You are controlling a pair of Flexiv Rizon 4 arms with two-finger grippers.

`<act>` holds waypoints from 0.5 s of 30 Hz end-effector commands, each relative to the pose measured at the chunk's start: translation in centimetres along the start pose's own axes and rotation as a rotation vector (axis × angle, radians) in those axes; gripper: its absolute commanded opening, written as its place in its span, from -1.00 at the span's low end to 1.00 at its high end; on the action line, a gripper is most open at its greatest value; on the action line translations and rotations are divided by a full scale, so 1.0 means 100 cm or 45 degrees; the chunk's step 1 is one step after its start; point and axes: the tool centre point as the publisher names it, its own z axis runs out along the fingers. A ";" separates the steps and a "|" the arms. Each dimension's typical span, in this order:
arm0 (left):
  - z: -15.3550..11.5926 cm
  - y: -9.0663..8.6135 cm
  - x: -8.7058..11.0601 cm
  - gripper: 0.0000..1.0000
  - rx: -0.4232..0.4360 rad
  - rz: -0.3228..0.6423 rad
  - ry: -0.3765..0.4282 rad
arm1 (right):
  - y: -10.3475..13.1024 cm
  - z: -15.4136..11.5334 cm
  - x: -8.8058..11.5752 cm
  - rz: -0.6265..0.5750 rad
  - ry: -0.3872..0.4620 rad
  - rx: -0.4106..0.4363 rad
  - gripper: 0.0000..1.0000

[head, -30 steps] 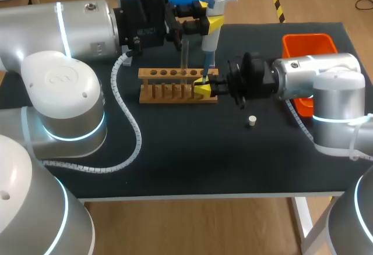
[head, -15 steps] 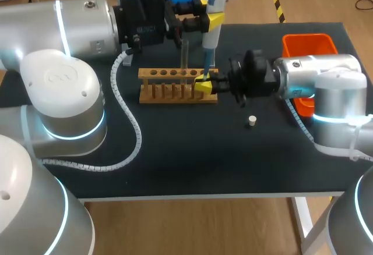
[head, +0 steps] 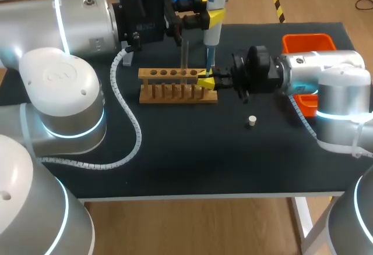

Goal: Invert the test tube, pick up the pipette, mount the tip to pipette, aspirate from beaker and dispense into the tube, eject the tip, return the pipette, and cap with the stopper.

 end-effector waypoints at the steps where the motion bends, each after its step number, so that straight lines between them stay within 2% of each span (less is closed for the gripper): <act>1: 0.000 0.010 0.001 -1.00 0.003 0.001 0.001 | 0.004 0.000 0.001 0.011 -0.003 0.017 1.00; 8: 0.000 0.010 0.001 -1.00 0.003 0.001 0.001 | -0.010 -0.011 0.008 0.038 -0.007 0.033 1.00; 15: 0.000 0.010 0.001 -1.00 0.003 0.001 0.001 | -0.026 -0.044 0.028 0.055 -0.021 0.088 1.00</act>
